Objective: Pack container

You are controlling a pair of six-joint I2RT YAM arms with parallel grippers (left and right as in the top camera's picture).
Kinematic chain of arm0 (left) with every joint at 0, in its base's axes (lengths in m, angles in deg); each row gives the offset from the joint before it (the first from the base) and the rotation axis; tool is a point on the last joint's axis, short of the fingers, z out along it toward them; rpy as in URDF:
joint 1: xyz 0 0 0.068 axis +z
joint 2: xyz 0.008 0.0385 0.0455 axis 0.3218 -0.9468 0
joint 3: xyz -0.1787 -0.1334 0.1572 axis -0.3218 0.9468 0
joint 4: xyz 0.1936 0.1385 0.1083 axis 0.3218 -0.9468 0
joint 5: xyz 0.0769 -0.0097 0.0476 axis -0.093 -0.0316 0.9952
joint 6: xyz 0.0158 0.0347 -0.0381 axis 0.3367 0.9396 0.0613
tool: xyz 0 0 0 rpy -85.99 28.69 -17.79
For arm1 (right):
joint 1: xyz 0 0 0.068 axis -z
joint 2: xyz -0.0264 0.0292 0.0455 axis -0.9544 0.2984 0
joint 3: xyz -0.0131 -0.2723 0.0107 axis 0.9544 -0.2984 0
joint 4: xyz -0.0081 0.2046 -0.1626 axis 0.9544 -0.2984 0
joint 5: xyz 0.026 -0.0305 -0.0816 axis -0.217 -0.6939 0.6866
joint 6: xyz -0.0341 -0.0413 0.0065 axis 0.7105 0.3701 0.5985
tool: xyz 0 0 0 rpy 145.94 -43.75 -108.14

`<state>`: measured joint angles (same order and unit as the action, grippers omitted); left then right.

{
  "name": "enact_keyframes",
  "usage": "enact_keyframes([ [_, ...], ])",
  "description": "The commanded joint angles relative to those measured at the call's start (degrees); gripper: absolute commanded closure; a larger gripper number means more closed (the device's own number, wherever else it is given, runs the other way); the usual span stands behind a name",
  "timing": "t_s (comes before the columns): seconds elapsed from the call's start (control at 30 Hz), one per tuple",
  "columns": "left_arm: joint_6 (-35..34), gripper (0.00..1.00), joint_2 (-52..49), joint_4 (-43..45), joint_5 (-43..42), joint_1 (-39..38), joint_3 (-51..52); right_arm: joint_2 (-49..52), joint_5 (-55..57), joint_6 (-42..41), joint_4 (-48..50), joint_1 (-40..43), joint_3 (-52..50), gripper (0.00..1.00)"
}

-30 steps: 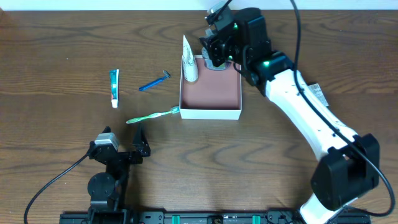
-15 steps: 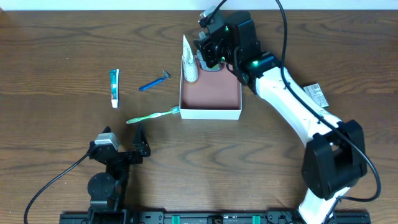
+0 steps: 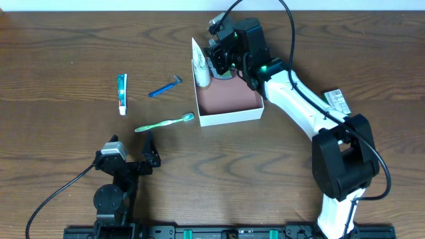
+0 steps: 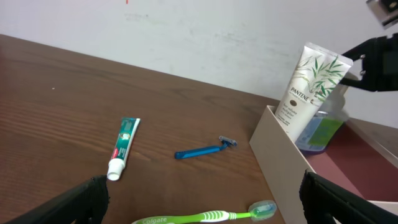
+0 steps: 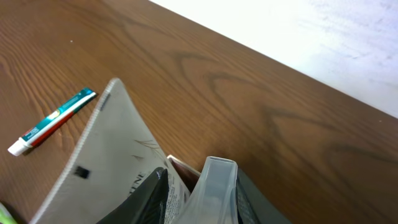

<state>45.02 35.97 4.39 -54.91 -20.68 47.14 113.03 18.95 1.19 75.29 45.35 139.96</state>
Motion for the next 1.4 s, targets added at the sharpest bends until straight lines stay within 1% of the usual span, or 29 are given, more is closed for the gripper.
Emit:
enact_keyframes([
  [0.0, 0.1, 0.02, 0.3, -2.2, -0.5, 0.3, 0.8, 0.2, -0.9, -0.7, 1.4, -0.5, 1.3, 0.87],
  [0.07, 0.1, 0.02, 0.3, -2.2, -0.5, 0.3, 0.8, 0.2, -0.9, -0.6, 1.4, -0.5, 1.3, 0.78],
  [0.1, 0.1, 0.02, 0.3, -2.2, -0.5, 0.3, 0.8, 0.2, -0.9, -0.7, 1.5, -0.5, 1.3, 0.71],
  [0.13, 0.1, 0.02, 0.3, -2.2, -0.5, 0.3, 0.8, 0.2, -0.9, -0.7, 1.7, -0.5, 1.3, 0.62],
  [0.17, 0.1, 0.02, 0.3, -2.2, -0.5, 0.3, 0.8, 0.2, -0.9, -0.7, 1.8, -0.5, 1.3, 0.51],
  [0.2, 0.1, 0.02, 0.3, -2.2, -0.5, 0.3, 0.8, 0.2, -0.9, -0.7, 1.9, -0.5, 1.3, 0.45],
  [0.23, 0.1, 0.02, 0.3, -2.2, -0.5, 0.3, 0.8, 0.2, -0.7, -0.7, 2.1, -0.4, 1.3, 0.41],
  [0.33, 0.1, 0.02, 0.3, -2.2, -0.5, 0.3, 0.8, 0.2, -0.4, -0.7, 2.7, -0.4, 1.3, 0.35],
  [0.4, 0.1, 0.02, 0.3, -2.2, -0.5, 0.3, 0.8, 0.2, -0.5, -0.7, 3.3, -0.2, 1.3, 0.34],
  [0.6, 0.1, 0.02, 0.3, -2.2, -0.5, 0.3, 0.8, -0.3, -0.5, -0.7, 4.7, 0.5, 1.4, 0.34],
  [0.73, 0.1, 0.02, 0.3, -2.2, -0.5, 0.3, 0.8, -3.6, -0.4, -1.5, 2.2, 1.5, 2.0, 0.35],
  [0.8, 0.1, 0.02, 0.3, -2.2, -0.5, 0.3, 0.8, -6.4, 0.0, -2.4, -1.9, 2.3, 2.5, 0.37],
  [0.9, 0.1, 0.02, 0.3, -2.2, -0.5, 0.3, 0.8, -11.0, 0.9, -4.9, -11.3, 3.5, 2.7, 0.40],
  [1.03, 0.1, 0.02, 0.3, -2.2, -0.5, 0.3, 0.8, -14.2, 0.9, -5.2, -23.1, 4.5, 2.7, 0.44],
  [1.17, 0.1, 0.02, 0.3, -2.2, -0.5, 0.3, 0.8, -14.4, 1.1, -6.1, -31.5, 4.6, 2.7, 0.53],
  [1.27, 0.1, 0.02, 0.3, -2.2, -0.5, 0.3, 0.8, -14.1, 1.2, -6.3, -36.9, 4.6, 2.6, 0.64],
  [1.37, 0.1, 0.02, 0.3, -2.2, -0.5, 0.3, 0.8, -14.0, 1.3, -6.2, -40.8, 4.4, 2.3, 0.77],
])
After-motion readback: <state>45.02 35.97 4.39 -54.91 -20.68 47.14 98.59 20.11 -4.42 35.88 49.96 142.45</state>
